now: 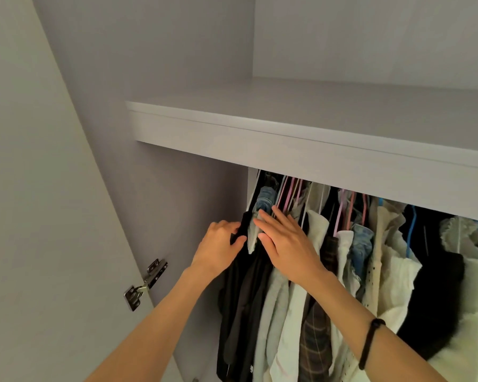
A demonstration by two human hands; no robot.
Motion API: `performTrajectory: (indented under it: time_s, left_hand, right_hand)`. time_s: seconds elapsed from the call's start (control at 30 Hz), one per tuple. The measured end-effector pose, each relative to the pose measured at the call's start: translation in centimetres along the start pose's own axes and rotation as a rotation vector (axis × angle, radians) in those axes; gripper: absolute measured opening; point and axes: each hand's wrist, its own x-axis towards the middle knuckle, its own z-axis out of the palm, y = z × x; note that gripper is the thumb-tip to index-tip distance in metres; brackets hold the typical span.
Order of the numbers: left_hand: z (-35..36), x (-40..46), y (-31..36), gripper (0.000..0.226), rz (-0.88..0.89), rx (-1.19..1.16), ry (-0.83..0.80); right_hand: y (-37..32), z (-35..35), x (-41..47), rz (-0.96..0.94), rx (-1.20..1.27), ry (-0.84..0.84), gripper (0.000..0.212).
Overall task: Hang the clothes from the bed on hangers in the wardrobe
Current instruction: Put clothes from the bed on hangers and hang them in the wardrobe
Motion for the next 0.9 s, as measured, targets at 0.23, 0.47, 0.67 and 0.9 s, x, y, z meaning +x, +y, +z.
performTrajectory:
  time_s: [0.23, 0.47, 0.67, 0.9]
  left_hand:
    - [0.7, 2.7, 0.2, 0.018, -0.212, -0.106, 0.107]
    - [0.4, 3.7, 0.6, 0.023, -0.207, -0.089, 0.164]
    - [-0.2, 3.8, 1.1, 0.022, -0.14, -0.144, 0.261]
    - [-1.6, 1.3, 2.4, 0.021, -0.094, -0.187, 0.407]
  right_hand:
    - [1.3, 0.4, -0.9, 0.015, 0.024, 0.058, 0.056]
    - [1.4, 0.3, -0.9, 0.022, 0.03, 0.025, 0.057]
    - [1.5, 0.0, -1.1, 0.022, 0.045, 0.034, 0.056]
    - [1.4, -0.1, -1.1, 0.025, 0.053, -0.009, 0.057]
